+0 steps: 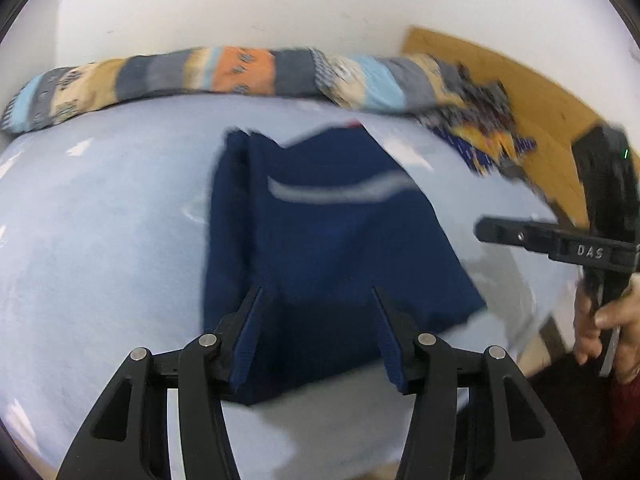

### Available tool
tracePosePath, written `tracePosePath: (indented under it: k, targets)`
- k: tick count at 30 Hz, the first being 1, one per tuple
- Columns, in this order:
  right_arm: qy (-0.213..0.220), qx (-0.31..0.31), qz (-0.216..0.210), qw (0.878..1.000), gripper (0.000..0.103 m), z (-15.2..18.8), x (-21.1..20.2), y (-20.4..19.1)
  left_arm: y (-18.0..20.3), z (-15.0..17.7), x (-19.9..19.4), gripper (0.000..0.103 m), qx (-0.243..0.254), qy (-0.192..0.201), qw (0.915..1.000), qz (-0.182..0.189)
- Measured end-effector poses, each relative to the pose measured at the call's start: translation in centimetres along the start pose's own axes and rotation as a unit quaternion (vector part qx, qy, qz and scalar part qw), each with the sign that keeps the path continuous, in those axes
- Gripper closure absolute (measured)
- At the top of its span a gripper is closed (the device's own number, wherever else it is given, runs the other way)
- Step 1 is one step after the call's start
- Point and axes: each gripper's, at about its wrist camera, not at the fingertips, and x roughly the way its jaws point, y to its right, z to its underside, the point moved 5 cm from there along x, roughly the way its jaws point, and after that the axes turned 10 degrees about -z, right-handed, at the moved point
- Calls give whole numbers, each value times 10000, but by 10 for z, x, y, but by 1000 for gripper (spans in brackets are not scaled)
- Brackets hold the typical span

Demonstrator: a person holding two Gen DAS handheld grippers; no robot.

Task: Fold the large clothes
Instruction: 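Fold the held jacket side over the bundle with the left gripper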

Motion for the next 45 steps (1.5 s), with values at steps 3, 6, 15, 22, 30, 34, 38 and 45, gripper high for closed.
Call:
tracePosePath:
  k: [3, 6, 15, 22, 30, 34, 38, 45]
  targets:
    - [-286, -221, 72, 9993, 73, 26, 10, -14, 8, 8, 11, 49, 365, -117, 9990, -247]
    - [-748, -150, 253, 9968, 73, 54, 37, -7, 6, 18, 31, 38, 539, -489, 9964, -439]
    - [-792, 365, -498, 9949, 74, 40, 44, -3, -1, 15, 29, 34, 324, -507, 9977, -310]
    - [155, 467, 150, 9987, 61, -53, 27, 36, -9, -57, 34, 27, -28, 254, 9990, -360]
    - [90, 481, 999, 9938, 62, -135, 103, 92, -27, -96, 126, 27, -308, -278, 9946, -951]
    - [-438, 623, 1293, 9887, 62, -139, 146, 125, -45, -90, 162, 26, -499, -806, 9904, -1010]
    - [-672, 867, 1209, 9866, 62, -132, 169, 149, -43, -87, 169, 21, -358, -817, 9905, -1044]
    - [-239, 660, 919, 9933, 62, -146, 119, 111, -35, -98, 127, 21, -322, -310, 9943, -968]
